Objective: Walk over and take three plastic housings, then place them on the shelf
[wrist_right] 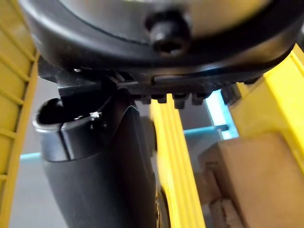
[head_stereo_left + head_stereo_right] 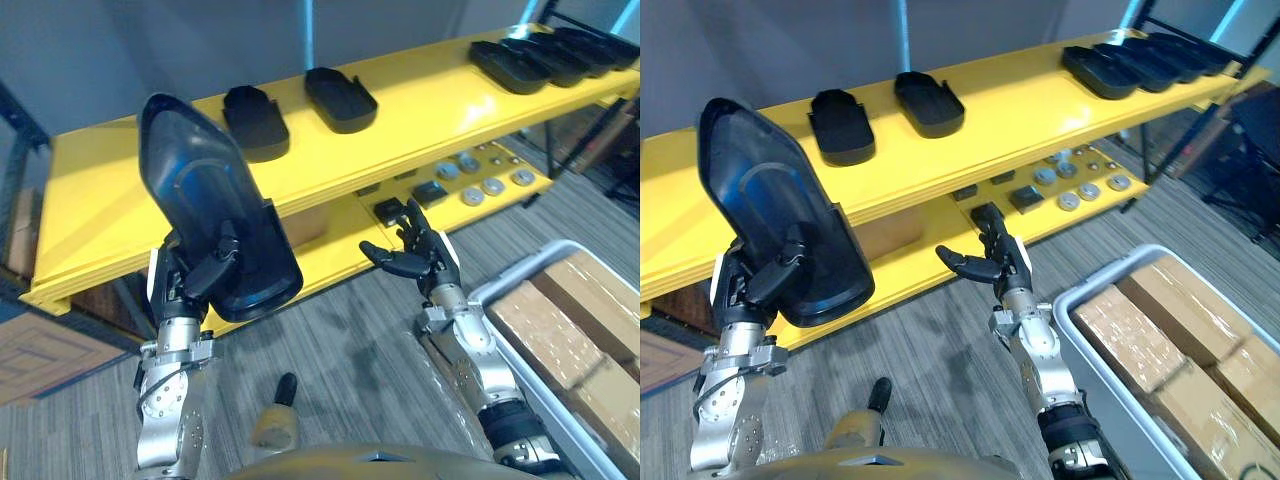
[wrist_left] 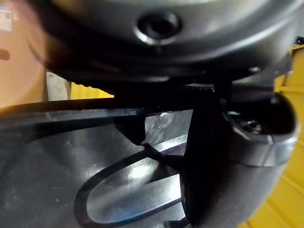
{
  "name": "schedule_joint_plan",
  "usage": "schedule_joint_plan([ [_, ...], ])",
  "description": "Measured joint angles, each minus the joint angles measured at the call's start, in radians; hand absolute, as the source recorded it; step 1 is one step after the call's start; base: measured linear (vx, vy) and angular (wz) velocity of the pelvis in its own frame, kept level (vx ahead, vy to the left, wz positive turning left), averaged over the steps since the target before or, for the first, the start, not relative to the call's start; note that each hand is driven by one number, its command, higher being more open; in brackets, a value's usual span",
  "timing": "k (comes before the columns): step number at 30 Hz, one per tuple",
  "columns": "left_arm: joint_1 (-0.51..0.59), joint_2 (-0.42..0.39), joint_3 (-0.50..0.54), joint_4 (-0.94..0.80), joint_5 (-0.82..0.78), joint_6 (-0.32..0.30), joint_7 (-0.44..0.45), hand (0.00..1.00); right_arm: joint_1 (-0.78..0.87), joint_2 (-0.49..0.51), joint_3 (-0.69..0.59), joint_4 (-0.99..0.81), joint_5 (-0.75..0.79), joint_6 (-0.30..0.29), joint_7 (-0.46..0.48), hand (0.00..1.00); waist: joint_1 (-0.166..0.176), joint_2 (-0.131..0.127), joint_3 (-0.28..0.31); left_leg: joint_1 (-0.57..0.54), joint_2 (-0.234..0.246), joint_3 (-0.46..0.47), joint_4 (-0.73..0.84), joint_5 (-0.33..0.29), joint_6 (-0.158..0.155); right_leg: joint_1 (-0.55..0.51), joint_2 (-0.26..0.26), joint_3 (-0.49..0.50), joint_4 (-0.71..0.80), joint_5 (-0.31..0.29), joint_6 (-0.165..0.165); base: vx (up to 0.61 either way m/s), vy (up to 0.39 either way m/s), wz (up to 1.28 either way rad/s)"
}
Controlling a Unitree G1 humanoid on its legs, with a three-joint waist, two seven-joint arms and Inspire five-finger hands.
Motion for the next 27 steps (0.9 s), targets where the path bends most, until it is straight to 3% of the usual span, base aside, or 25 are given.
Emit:
schedule_joint_plan([
  [6, -0.023, 0.007, -0.043, 0.006, 0.001, 0.000, 0.012, 0.00, -0.031, 0.011, 0.000, 0.000, -0.001, -0.042, 0.023, 1.00, -0.002, -0.010, 0.011, -0.003, 0.011, 0.050, -0.015, 0.024, 0.000, -0.008, 0.004, 0.000, -0.015, 0.021, 0.042, -0.02, -0.023, 0.02],
  [13, -0.028, -0.005, -0.046, 0.007, 0.002, 0.000, 0.057, 0.00, -0.035, 0.009, -0.012, -0.040, -0.001, -0.069, 0.067, 1.00, -0.032, 0.001, 0.051, -0.030, 0.024, 0.094, 0.062, -0.019, 0.018, -0.034, 0.001, 0.031, 0.030, 0.008, 0.025, -0.08, -0.001, -0.10],
  [17, -0.026, -0.018, -0.043, 0.007, 0.005, 0.000, 0.077, 0.00, -0.035, 0.009, -0.015, -0.056, -0.001, -0.084, 0.065, 1.00, -0.030, 0.009, 0.109, -0.093, 0.031, 0.130, 0.274, -0.127, 0.021, -0.034, -0.024, 0.031, 0.112, -0.044, 0.029, -0.10, 0.033, 0.07],
  [18, -0.024, -0.030, -0.043, 0.007, 0.005, -0.001, 0.078, 0.00, -0.035, 0.011, -0.016, -0.058, -0.001, -0.096, 0.059, 1.00, -0.026, 0.009, 0.120, -0.112, 0.040, 0.170, 0.351, -0.166, 0.040, -0.026, -0.039, 0.032, 0.133, -0.065, 0.038, -0.04, 0.122, 0.09],
  [19, -0.019, -0.042, -0.043, 0.005, 0.012, -0.001, 0.077, 0.00, -0.034, 0.016, -0.016, -0.064, -0.001, -0.106, 0.056, 1.00, -0.027, 0.010, 0.130, -0.151, 0.055, 0.211, 0.495, -0.235, 0.072, -0.014, -0.055, 0.033, 0.157, -0.086, 0.047, -0.01, 0.115, 0.09],
  [20, -0.016, -0.043, -0.043, 0.004, 0.020, -0.001, 0.077, 0.00, -0.031, 0.016, -0.017, -0.074, -0.001, -0.106, 0.054, 1.00, -0.027, 0.014, 0.132, -0.164, 0.056, 0.232, 0.567, -0.276, 0.077, -0.005, -0.061, 0.035, 0.171, -0.095, 0.055, 0.05, 0.225, 0.08],
  [21, -0.010, -0.041, -0.042, 0.002, 0.035, -0.001, 0.073, 0.00, -0.010, 0.022, -0.018, -0.113, -0.001, -0.111, 0.046, 1.00, -0.022, 0.019, 0.134, -0.168, 0.054, 0.262, 0.641, -0.362, 0.086, 0.017, -0.075, 0.039, 0.185, -0.110, 0.064, 0.14, 0.243, -0.03],
  [22, 0.003, -0.038, -0.039, -0.006, 0.043, 0.000, 0.071, 0.00, 0.020, 0.034, -0.019, -0.155, -0.002, -0.118, 0.038, 1.00, -0.009, 0.012, 0.127, -0.160, 0.036, 0.287, 0.659, -0.408, 0.086, 0.047, -0.090, 0.041, 0.159, -0.115, 0.056, 0.22, 0.287, -0.02],
  [23, 0.011, -0.037, -0.036, -0.015, 0.044, 0.000, 0.069, 0.00, 0.038, 0.046, -0.018, -0.178, -0.002, -0.123, 0.036, 1.00, -0.009, 0.000, 0.120, -0.161, 0.021, 0.290, 0.653, -0.416, 0.092, 0.055, -0.097, 0.045, 0.153, -0.127, 0.021, 0.32, 0.201, 0.20],
  [24, 0.013, -0.042, -0.020, -0.035, 0.044, 0.001, 0.056, 0.00, 0.060, 0.061, -0.013, -0.216, -0.005, -0.151, 0.033, 1.00, -0.016, -0.015, 0.117, -0.167, 0.002, 0.276, 0.657, -0.431, 0.109, -0.016, -0.099, 0.093, 0.350, -0.090, -0.058, 0.35, 0.206, 0.29],
  [25, 0.021, -0.039, -0.004, -0.038, 0.043, 0.002, 0.052, 0.00, 0.063, 0.069, -0.010, -0.217, -0.025, -0.162, 0.033, 1.00, -0.016, -0.018, 0.115, -0.156, -0.018, 0.273, 0.649, -0.446, 0.124, -0.091, -0.116, 0.145, 0.471, 0.001, -0.128, 0.34, 0.226, 0.34],
  [26, 0.023, -0.031, 0.007, -0.040, 0.044, 0.002, 0.051, 0.00, 0.064, 0.077, -0.010, -0.216, -0.040, -0.164, 0.031, 1.00, -0.019, -0.020, 0.115, -0.145, -0.022, 0.267, 0.638, -0.450, 0.131, -0.119, -0.117, 0.176, 0.522, 0.054, -0.141, 0.32, 0.219, 0.40],
  [27, 0.023, -0.012, 0.025, -0.046, 0.043, 0.004, 0.049, 0.00, 0.067, 0.095, -0.010, -0.214, -0.041, -0.164, 0.029, 1.00, -0.033, -0.030, 0.115, -0.116, -0.042, 0.247, 0.606, -0.453, 0.150, -0.166, -0.103, 0.230, 0.616, 0.086, -0.116, 0.35, 0.127, 0.56],
])
